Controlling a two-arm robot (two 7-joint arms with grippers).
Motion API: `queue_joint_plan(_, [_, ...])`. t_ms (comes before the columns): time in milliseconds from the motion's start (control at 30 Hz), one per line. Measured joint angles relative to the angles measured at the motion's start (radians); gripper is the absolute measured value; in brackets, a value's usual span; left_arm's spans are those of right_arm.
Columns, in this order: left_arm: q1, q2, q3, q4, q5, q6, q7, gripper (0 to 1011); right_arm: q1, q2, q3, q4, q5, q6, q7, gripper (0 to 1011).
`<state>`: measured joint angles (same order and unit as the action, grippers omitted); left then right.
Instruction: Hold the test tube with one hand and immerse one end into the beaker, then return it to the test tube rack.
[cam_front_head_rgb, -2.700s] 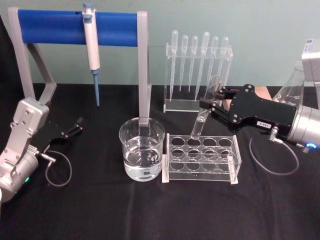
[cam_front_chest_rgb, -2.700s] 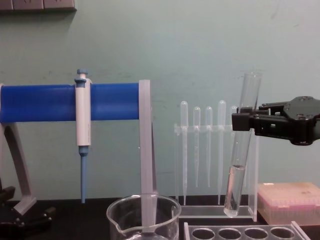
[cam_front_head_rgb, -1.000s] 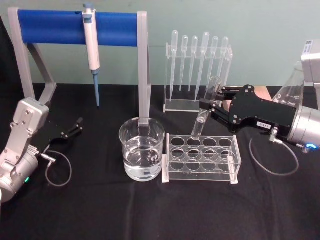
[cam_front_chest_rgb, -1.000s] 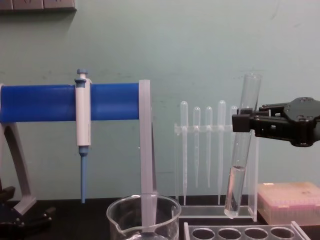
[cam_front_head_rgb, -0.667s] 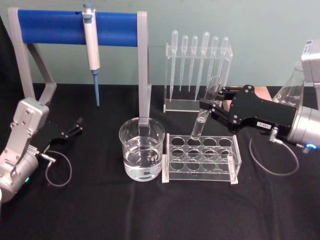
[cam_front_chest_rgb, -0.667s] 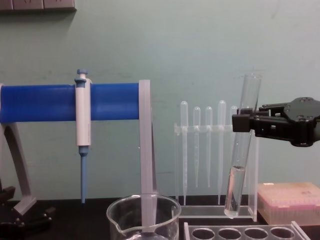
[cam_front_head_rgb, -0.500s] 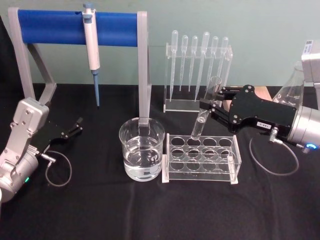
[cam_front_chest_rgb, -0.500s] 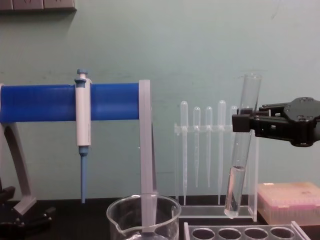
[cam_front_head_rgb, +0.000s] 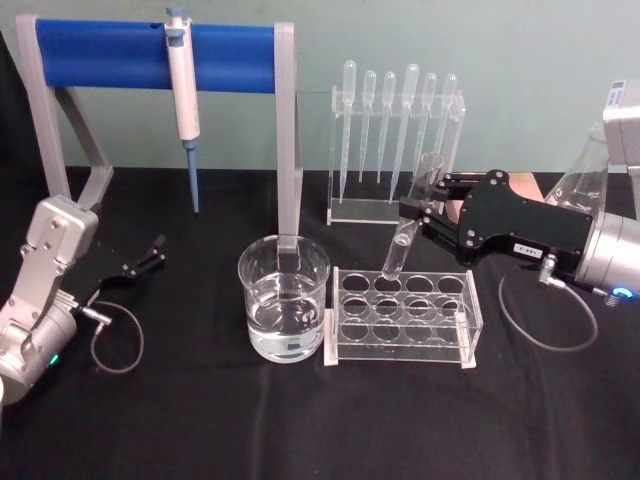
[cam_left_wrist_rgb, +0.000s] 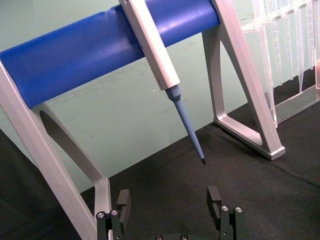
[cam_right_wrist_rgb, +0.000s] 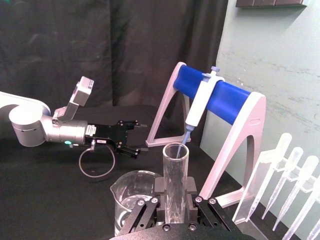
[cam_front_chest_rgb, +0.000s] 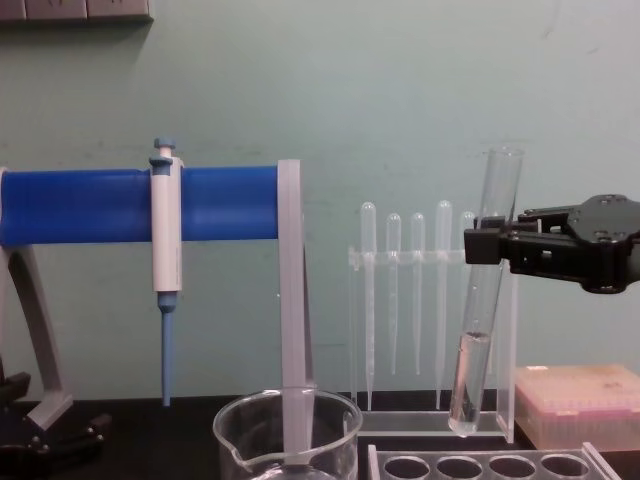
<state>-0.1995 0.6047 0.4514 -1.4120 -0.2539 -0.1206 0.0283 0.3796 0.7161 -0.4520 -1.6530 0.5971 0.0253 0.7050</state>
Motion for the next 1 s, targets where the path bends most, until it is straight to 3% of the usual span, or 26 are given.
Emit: queue_joint_plan(1000, [0.000, 0.000, 0.000, 0.000, 0.000, 0.000, 0.000, 1000, 0.000, 0.000, 0.000, 0.000, 0.000, 0.000, 0.000, 235])
